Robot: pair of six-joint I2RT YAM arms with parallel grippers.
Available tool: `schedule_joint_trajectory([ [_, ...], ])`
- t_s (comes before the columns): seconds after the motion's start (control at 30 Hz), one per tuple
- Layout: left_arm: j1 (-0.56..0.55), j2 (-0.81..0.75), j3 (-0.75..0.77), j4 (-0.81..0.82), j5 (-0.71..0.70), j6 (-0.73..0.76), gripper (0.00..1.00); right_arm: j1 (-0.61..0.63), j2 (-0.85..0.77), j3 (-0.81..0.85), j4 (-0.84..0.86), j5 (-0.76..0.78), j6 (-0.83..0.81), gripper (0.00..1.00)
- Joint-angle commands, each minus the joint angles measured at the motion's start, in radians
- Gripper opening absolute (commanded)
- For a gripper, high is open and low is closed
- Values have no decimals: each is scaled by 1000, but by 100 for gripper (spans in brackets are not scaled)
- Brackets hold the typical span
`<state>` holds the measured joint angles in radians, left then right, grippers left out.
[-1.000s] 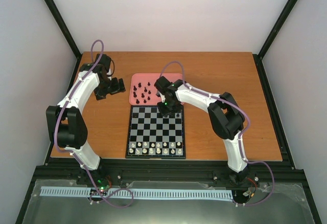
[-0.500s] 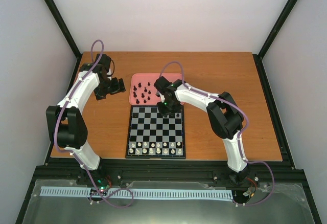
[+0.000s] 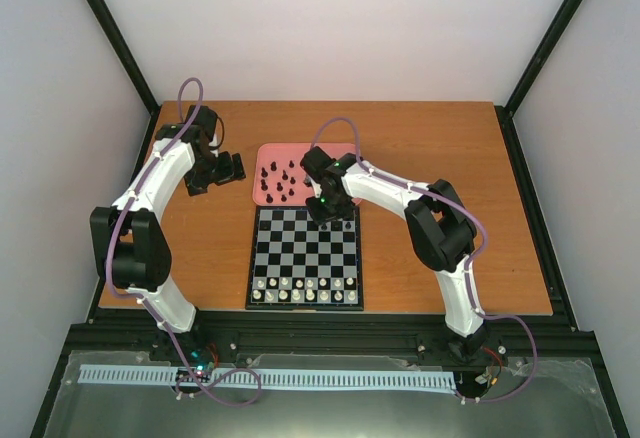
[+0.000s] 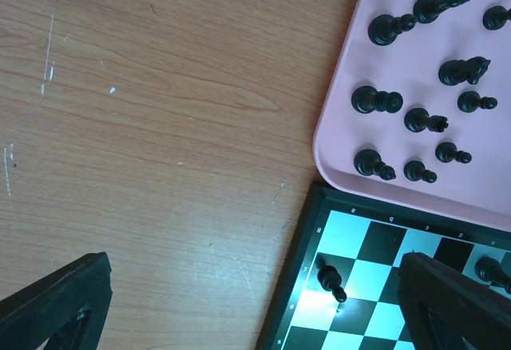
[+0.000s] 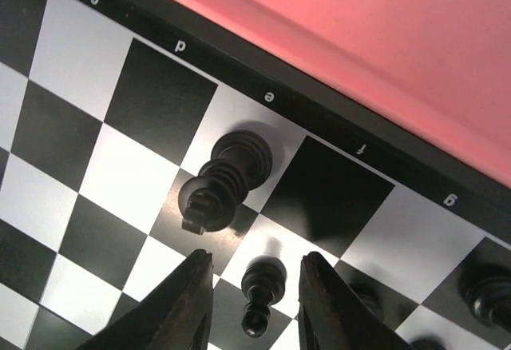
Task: Set up the chess pieces on the board
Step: Place the chess piece on the chessboard, then pick up the chess piece from the storage box.
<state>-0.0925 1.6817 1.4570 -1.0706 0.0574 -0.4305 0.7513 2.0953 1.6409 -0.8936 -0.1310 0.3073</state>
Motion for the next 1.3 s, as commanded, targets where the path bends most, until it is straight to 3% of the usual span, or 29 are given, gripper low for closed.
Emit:
schedule_joint_trajectory([
  [0.0,-1,-23,1,4,13,-8,100,-4,-55,14,-15,7,-11,33],
  [0.33,-2,-33,0,4,25,-11,100,-6,-64,205,-120,55,-32,38],
  [0.73,-1,-38,5,-4,13,-9,100,-75,317,711,-119,-47,-30,37],
  [1.27,-2,-14,7,-2,4,-7,100,-63,455,729,-12,-163,-27,38],
])
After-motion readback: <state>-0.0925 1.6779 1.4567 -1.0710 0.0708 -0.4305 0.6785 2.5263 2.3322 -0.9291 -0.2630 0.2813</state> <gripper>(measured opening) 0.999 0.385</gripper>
